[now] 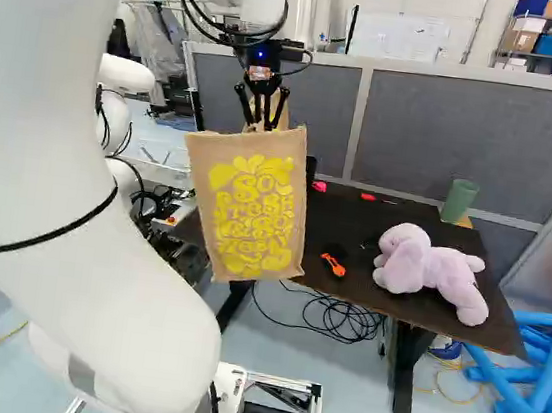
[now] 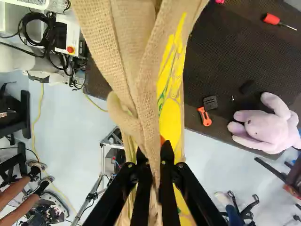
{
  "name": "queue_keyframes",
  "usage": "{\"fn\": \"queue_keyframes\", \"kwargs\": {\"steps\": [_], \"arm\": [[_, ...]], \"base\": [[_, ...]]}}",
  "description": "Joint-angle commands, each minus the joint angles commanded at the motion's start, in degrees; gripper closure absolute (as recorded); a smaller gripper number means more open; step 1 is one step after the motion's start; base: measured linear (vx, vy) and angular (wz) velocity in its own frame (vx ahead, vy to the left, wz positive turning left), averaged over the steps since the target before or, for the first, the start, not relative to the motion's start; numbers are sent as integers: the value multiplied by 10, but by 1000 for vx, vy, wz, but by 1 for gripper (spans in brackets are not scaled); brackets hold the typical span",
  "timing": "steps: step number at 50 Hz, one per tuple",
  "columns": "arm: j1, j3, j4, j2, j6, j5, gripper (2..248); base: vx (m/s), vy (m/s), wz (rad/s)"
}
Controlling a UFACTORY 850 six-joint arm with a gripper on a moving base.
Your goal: Pick up the bag on the ground and place it on the table
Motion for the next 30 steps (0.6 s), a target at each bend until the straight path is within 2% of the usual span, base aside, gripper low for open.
{"fn": "queue_keyframes", "kwargs": {"steps": [11,30], "arm": [[14,-30,-2,-29,0,0,227],[51,-77,-12,-73,0,0,227]], "base": [[0,0,0],[0,0,0]]}}
